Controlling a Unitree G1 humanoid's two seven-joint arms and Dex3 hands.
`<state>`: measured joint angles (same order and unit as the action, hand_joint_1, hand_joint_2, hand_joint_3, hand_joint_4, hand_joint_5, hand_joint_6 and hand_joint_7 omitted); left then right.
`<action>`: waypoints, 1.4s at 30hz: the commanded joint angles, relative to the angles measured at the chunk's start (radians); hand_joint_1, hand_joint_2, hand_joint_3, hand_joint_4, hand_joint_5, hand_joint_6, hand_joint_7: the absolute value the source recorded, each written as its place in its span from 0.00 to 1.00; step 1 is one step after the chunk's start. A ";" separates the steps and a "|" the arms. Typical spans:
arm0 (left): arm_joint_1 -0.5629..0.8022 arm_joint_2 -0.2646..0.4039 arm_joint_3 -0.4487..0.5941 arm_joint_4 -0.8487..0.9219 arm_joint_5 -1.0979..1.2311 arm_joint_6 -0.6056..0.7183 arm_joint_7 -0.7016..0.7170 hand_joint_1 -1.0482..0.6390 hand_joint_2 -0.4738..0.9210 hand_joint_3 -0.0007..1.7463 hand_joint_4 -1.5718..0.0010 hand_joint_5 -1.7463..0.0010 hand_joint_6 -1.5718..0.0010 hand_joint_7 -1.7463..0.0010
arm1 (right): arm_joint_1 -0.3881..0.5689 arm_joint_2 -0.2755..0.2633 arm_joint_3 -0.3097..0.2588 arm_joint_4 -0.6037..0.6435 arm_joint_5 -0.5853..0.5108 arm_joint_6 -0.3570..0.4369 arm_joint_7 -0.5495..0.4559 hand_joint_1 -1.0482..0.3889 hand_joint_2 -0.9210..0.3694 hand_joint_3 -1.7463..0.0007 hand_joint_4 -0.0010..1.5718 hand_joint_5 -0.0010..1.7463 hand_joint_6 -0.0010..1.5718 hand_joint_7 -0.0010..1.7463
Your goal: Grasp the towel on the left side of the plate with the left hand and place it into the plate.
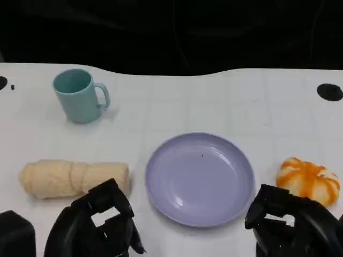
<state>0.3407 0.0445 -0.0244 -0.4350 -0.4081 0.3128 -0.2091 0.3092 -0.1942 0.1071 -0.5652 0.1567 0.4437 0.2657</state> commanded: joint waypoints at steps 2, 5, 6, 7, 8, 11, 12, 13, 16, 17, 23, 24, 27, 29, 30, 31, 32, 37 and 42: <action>0.004 0.005 0.013 -0.010 -0.009 0.003 0.000 0.55 0.63 0.83 0.45 0.00 0.52 0.07 | 0.003 -0.011 -0.011 -0.009 0.001 -0.005 -0.003 0.67 0.19 0.41 0.46 1.00 0.37 0.91; 0.004 0.004 0.012 -0.006 -0.005 -0.004 -0.001 0.55 0.63 0.83 0.45 0.00 0.52 0.07 | 0.003 -0.010 -0.013 -0.008 0.006 -0.006 0.000 0.67 0.19 0.41 0.45 1.00 0.37 0.91; 0.004 0.004 0.013 -0.007 -0.005 -0.001 0.001 0.55 0.63 0.83 0.45 0.00 0.52 0.07 | 0.003 -0.009 -0.013 -0.006 0.006 -0.008 0.000 0.67 0.19 0.41 0.45 1.00 0.37 0.91; 0.004 0.004 0.013 -0.007 -0.007 0.002 0.002 0.55 0.63 0.83 0.45 0.00 0.52 0.07 | 0.003 -0.009 -0.013 -0.007 0.006 -0.007 -0.001 0.67 0.19 0.40 0.45 1.00 0.37 0.91; 0.004 0.004 0.014 -0.007 -0.007 0.000 0.001 0.54 0.63 0.82 0.45 0.00 0.52 0.07 | 0.003 -0.009 -0.012 -0.007 0.005 -0.006 -0.002 0.67 0.19 0.40 0.46 1.00 0.37 0.91; 0.004 0.007 0.013 -0.005 0.002 -0.008 0.000 0.54 0.63 0.82 0.45 0.00 0.52 0.07 | 0.003 -0.011 -0.009 -0.009 0.002 -0.004 -0.002 0.67 0.19 0.41 0.46 1.00 0.37 0.91; 0.005 0.007 0.013 -0.005 0.006 -0.013 0.001 0.54 0.63 0.82 0.45 0.00 0.52 0.07 | 0.003 -0.011 -0.009 -0.009 0.003 -0.005 -0.001 0.67 0.19 0.41 0.46 1.00 0.37 0.91; 0.004 0.007 0.015 -0.003 0.011 -0.020 0.000 0.54 0.63 0.82 0.45 0.00 0.52 0.07 | 0.003 -0.011 -0.008 -0.008 0.002 -0.007 -0.001 0.67 0.19 0.41 0.46 1.00 0.37 0.91; 0.000 0.006 0.022 0.008 0.034 -0.067 -0.001 0.54 0.66 0.78 0.47 0.00 0.51 0.12 | 0.003 -0.008 -0.005 -0.010 -0.001 -0.006 -0.006 0.67 0.19 0.41 0.46 1.00 0.37 0.91; -0.002 0.004 0.025 0.007 0.046 -0.081 0.008 0.53 0.67 0.75 0.49 0.02 0.51 0.18 | 0.003 -0.008 -0.005 -0.011 -0.001 -0.006 -0.006 0.67 0.19 0.41 0.46 1.00 0.37 0.91; -0.018 0.048 0.028 0.014 0.184 -0.194 0.014 0.49 0.78 0.52 0.62 0.18 0.61 0.47 | 0.002 -0.004 0.001 -0.014 0.000 0.001 -0.011 0.67 0.19 0.40 0.46 1.00 0.37 0.91; -0.022 0.064 0.030 0.021 0.215 -0.217 0.010 0.49 0.80 0.49 0.62 0.20 0.62 0.49 | 0.002 -0.004 0.002 -0.013 -0.001 -0.002 -0.012 0.67 0.19 0.40 0.46 1.00 0.37 0.91; -0.031 0.108 0.032 0.039 0.301 -0.275 0.008 0.51 0.90 0.29 0.67 0.34 0.64 0.71 | 0.007 -0.003 0.006 -0.019 -0.002 -0.001 -0.014 0.67 0.19 0.40 0.46 1.00 0.37 0.92; -0.039 0.137 0.037 0.032 0.350 -0.280 0.014 0.46 0.97 0.14 0.73 0.46 0.67 0.83 | 0.009 -0.002 0.007 -0.020 0.001 -0.007 -0.012 0.68 0.19 0.39 0.46 1.00 0.37 0.92; -0.043 0.151 0.040 0.026 0.379 -0.285 0.018 0.43 0.99 0.11 0.76 0.49 0.69 0.86 | 0.009 -0.002 0.008 -0.020 0.001 -0.009 -0.012 0.69 0.20 0.37 0.47 1.00 0.37 0.93; -0.048 0.167 0.042 0.015 0.416 -0.280 0.027 0.42 0.99 0.10 0.77 0.50 0.70 0.88 | 0.008 -0.002 0.008 -0.022 0.000 -0.007 -0.013 0.69 0.20 0.37 0.47 1.00 0.37 0.93; -0.052 0.178 0.044 0.005 0.448 -0.275 0.033 0.40 1.00 0.08 0.79 0.52 0.71 0.89 | 0.007 -0.003 0.009 -0.023 -0.001 -0.004 -0.014 0.69 0.21 0.36 0.47 1.00 0.37 0.94; -0.071 0.264 0.056 -0.025 0.685 -0.316 0.083 0.38 1.00 0.02 0.82 0.60 0.74 0.96 | 0.004 -0.004 0.007 -0.019 0.001 -0.006 -0.013 0.69 0.22 0.35 0.46 1.00 0.36 0.94; -0.089 0.355 0.042 -0.064 0.954 -0.285 0.081 0.34 1.00 0.02 0.84 0.69 0.76 0.99 | 0.000 -0.003 -0.003 -0.014 0.010 -0.002 -0.011 0.68 0.22 0.36 0.46 1.00 0.35 0.93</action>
<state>0.2653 0.3578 0.0183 -0.4721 0.4575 0.0099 -0.1253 0.3120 -0.1910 0.1149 -0.5776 0.1573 0.4438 0.2530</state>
